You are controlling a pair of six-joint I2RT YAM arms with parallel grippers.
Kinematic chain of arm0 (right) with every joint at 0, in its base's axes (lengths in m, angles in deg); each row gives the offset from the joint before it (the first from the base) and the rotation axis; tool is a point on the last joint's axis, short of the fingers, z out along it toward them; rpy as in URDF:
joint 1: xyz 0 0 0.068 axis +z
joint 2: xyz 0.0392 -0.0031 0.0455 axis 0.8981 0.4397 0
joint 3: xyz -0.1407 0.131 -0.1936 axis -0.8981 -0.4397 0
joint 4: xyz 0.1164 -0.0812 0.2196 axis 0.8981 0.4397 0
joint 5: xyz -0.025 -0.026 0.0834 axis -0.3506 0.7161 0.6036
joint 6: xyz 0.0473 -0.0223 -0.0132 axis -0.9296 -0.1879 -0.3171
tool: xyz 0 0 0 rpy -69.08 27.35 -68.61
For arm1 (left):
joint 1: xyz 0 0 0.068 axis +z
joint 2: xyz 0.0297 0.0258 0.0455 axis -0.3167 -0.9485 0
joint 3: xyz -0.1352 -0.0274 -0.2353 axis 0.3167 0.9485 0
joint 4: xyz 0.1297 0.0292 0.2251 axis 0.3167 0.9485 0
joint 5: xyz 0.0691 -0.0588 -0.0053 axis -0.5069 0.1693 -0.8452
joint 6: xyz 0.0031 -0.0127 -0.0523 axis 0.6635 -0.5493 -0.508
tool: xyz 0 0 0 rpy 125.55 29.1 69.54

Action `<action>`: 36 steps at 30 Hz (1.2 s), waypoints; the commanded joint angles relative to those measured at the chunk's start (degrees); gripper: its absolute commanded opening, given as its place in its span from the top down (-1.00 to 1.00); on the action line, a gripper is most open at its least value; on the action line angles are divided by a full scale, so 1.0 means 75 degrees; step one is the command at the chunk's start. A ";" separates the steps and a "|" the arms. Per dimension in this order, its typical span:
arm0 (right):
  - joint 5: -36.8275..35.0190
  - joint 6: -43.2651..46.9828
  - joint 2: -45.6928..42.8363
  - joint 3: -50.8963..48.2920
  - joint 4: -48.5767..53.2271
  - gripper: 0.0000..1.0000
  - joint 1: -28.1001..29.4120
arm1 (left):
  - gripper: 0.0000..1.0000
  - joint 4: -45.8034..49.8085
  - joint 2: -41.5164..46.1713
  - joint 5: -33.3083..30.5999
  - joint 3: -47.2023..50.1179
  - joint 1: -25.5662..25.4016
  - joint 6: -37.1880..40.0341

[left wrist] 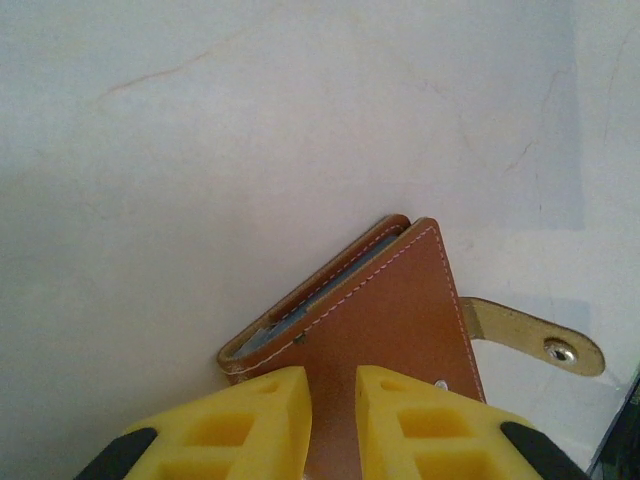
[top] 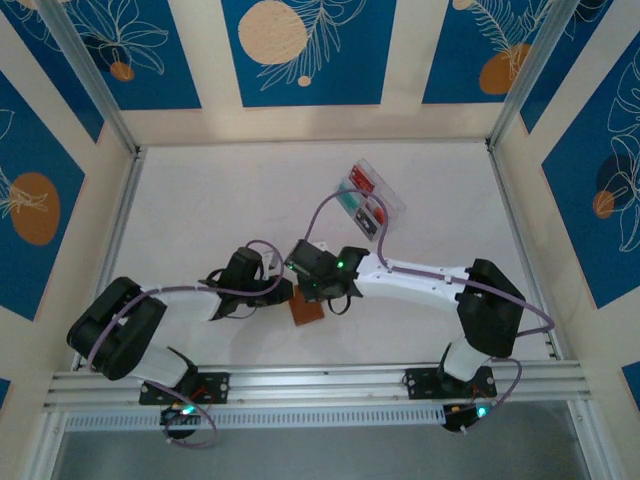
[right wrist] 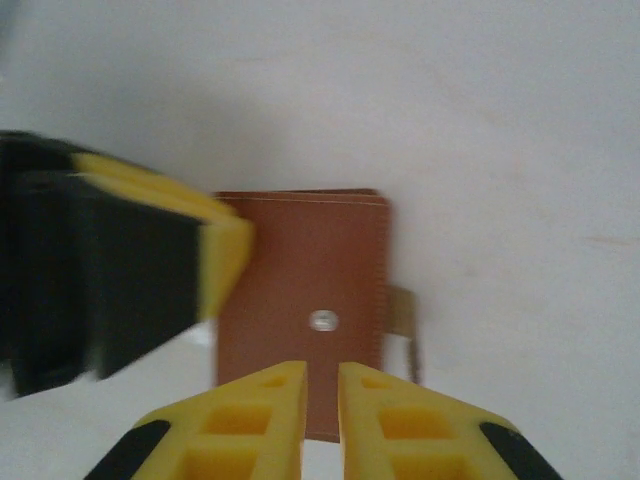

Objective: Put the credit cards into the card holder
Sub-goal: Open the button on the card holder, then open the card holder at the bottom-center of the table.

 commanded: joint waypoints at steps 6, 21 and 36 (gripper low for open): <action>0.2141 -0.0361 0.0455 -0.0604 -0.1501 0.87 -0.0522 | 0.59 0.0635 -0.0415 -0.0105 0.0344 -0.0227 0.0009; 0.2971 -0.0444 0.0635 -0.1968 -0.2570 0.34 -0.1627 | 0.61 0.0632 -0.0518 -0.0220 0.0447 -0.0244 0.0051; 0.3891 -0.0452 0.0748 -0.2093 -0.3248 0.25 -0.1787 | 0.66 0.0291 -0.0906 -0.0343 0.0680 -0.0309 -0.0073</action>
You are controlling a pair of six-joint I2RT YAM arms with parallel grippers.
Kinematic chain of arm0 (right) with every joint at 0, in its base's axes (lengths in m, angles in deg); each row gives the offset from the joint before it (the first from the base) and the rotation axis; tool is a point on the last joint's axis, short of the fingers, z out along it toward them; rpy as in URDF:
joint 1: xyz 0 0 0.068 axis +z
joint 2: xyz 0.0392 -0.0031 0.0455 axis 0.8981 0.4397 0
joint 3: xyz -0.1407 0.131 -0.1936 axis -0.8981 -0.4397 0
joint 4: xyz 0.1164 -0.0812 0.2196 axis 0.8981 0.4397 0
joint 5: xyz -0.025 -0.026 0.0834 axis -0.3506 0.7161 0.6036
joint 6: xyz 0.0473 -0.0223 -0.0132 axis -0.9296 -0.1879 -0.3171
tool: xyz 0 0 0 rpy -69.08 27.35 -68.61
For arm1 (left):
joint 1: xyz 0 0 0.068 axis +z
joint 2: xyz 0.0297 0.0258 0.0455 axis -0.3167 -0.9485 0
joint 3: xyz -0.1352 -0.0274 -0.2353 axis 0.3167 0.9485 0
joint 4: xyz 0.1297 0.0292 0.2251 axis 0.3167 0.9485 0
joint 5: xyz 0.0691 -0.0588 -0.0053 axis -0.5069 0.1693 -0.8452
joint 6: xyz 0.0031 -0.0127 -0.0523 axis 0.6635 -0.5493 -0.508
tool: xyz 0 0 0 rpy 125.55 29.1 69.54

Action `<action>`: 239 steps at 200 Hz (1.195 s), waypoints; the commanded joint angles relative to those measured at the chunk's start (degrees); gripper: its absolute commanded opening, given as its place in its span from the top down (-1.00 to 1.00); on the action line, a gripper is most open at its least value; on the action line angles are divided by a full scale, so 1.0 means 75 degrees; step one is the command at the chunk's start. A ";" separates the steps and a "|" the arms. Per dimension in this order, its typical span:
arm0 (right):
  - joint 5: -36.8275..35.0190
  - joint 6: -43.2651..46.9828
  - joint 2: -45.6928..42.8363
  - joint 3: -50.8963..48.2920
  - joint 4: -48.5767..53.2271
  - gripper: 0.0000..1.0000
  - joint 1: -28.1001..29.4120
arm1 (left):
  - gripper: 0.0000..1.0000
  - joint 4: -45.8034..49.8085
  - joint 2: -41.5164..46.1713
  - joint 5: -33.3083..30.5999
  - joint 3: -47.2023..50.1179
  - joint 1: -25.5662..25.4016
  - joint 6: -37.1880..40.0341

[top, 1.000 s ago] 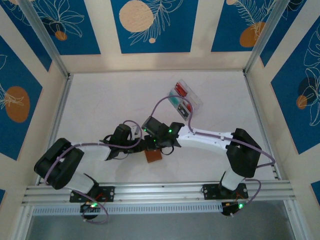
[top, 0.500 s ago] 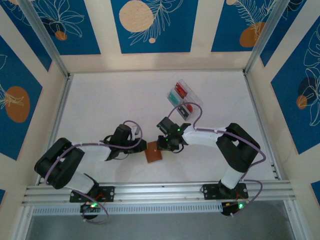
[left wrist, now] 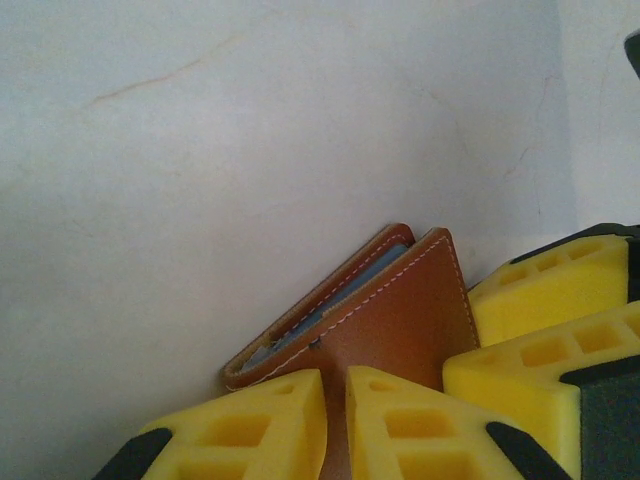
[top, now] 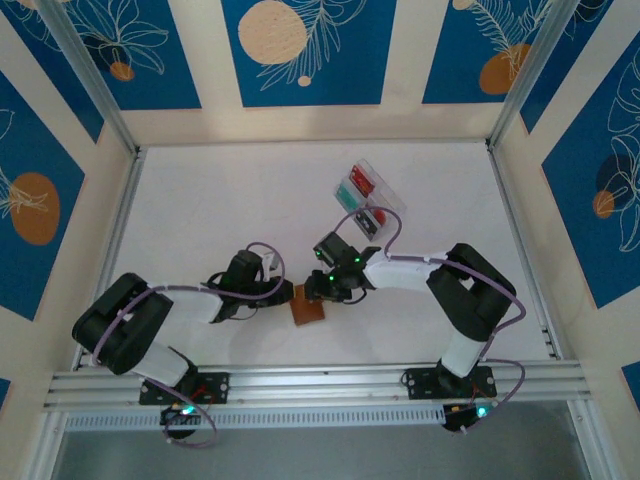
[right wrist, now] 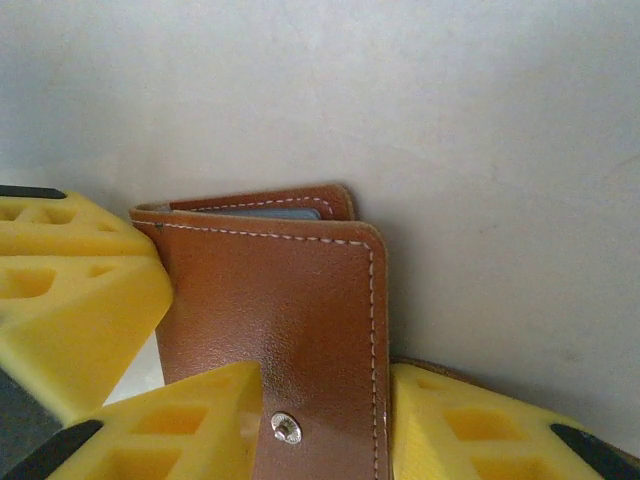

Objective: Put the credit cards into the card holder
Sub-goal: Open the card holder at the bottom-center of the table.

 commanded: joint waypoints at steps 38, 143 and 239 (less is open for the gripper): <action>-0.0096 0.0165 -0.0420 0.0247 0.0431 0.43 0.0217 | 0.67 0.1298 -0.0522 -0.0566 0.0457 -0.0322 -0.0032; 0.0182 0.0431 -0.0348 0.0897 0.0338 0.68 0.0514 | 0.72 0.1491 -0.0315 -0.1178 0.0410 -0.0785 -0.0314; -0.1528 0.0326 -0.1461 0.0269 0.1760 1.00 0.0339 | 0.26 0.2920 0.1398 -0.0904 -0.0220 -0.0947 -0.0167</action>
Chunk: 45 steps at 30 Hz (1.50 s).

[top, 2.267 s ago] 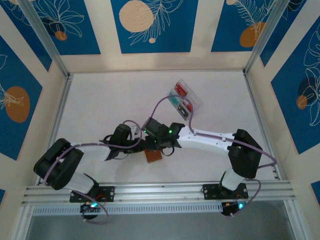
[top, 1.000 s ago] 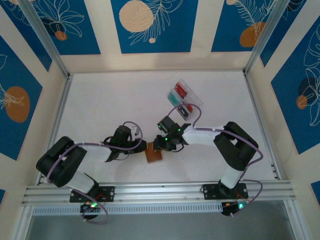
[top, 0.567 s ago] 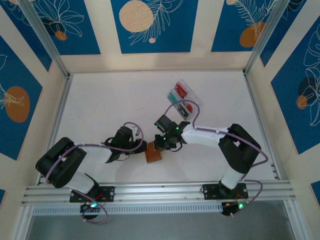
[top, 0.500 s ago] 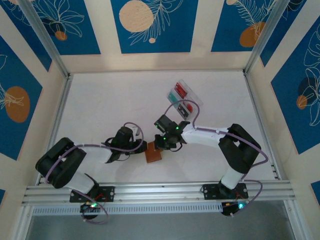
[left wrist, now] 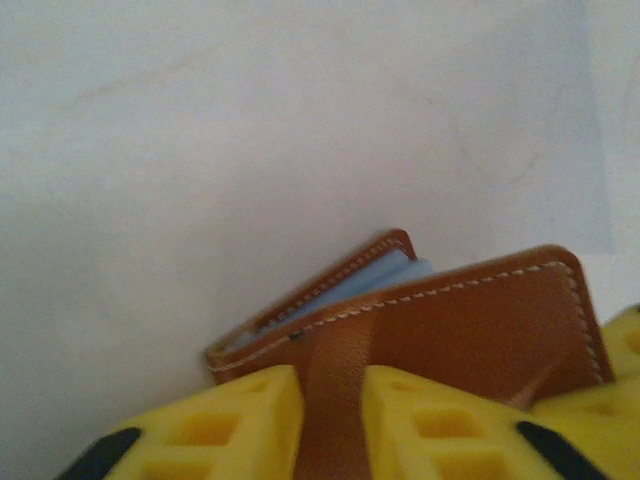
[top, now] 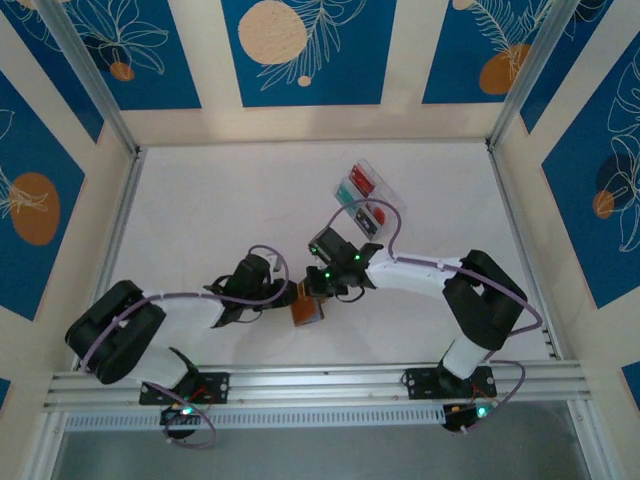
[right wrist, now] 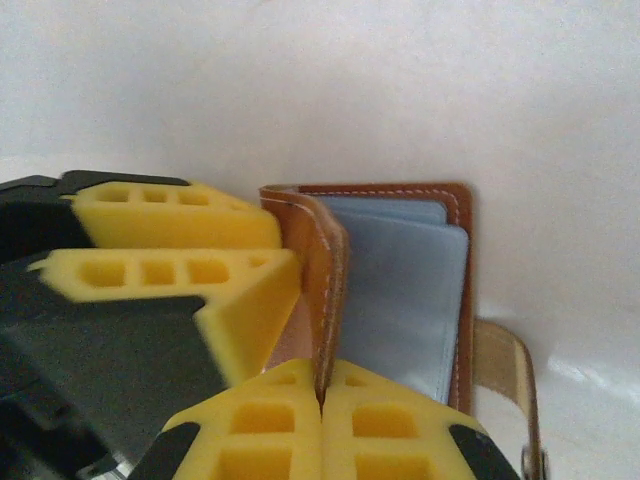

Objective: Put the credit cards into the card holder
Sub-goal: Open the card holder at the bottom-center of the table.

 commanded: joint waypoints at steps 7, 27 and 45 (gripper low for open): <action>-0.3079 0.0091 -0.1487 0.0098 0.3102 1.00 0.0297 | 0.17 0.4426 0.2614 -0.0512 -0.0571 -0.0138 0.0534; -0.2005 0.0184 0.1167 0.1840 0.2509 0.59 0.1131 | 0.24 0.5551 0.3600 -0.0837 -0.0085 -0.0118 -0.0018; 0.1755 -0.0298 -0.0131 -0.1128 -0.0910 -0.16 -0.0825 | 0.39 0.4827 0.2155 0.0155 -0.1397 -0.0300 0.0265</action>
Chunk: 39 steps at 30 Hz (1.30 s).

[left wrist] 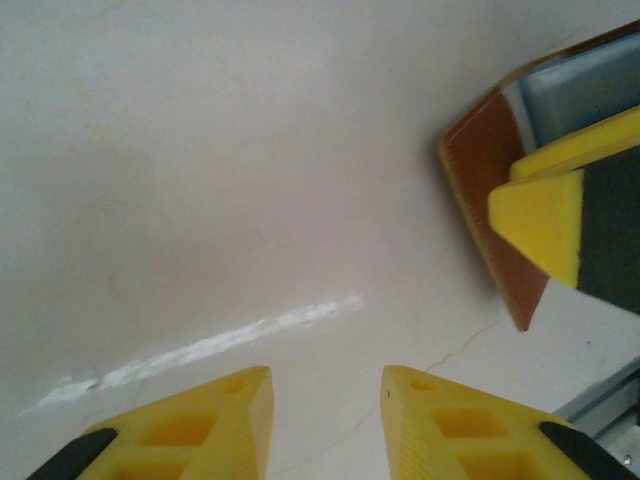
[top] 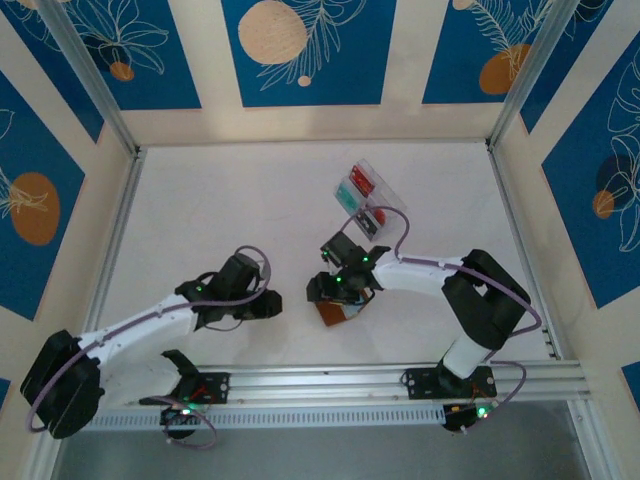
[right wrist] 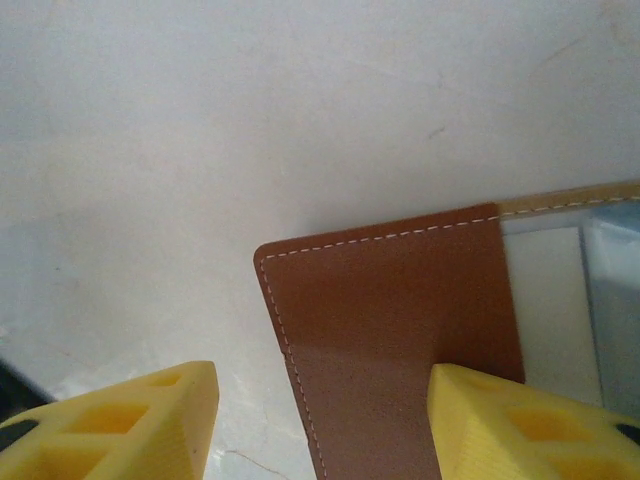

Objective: Put the credit cards into the card holder
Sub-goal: Open the card holder at the bottom-center of the table.

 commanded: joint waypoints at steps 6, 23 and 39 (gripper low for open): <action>0.1586 -0.0680 -0.0305 -0.1238 -0.1677 -0.03 -0.0908 | 0.68 -0.1094 -0.1321 0.0490 -0.0786 -0.0501 -0.0243; 0.2204 -0.0824 -0.0694 -0.2336 -0.2347 1.00 -0.1903 | 0.89 -0.2661 -0.4534 0.0538 -0.2567 -0.1090 -0.0935; 0.1432 0.0232 -0.1759 -0.1818 -0.0451 0.74 -0.2138 | 0.91 -0.2072 -0.5846 -0.0096 -0.2766 -0.1314 -0.0670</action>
